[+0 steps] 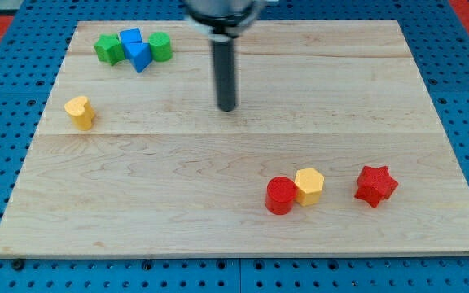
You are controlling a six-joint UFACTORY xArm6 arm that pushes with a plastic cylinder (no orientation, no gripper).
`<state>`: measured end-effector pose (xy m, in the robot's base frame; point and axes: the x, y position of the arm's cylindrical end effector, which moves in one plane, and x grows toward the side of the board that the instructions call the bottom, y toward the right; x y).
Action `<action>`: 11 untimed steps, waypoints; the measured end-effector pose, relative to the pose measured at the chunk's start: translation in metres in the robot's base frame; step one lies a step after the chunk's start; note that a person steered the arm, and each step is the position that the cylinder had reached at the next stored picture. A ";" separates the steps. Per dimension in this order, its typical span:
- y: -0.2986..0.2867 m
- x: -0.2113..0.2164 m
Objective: Point the arm to the bottom of yellow hexagon
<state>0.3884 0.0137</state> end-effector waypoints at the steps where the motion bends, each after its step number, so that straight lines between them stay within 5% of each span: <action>1: 0.090 -0.004; 4: 0.237 0.067; 6: 0.238 0.168; 8: 0.150 0.206; 11: 0.056 0.167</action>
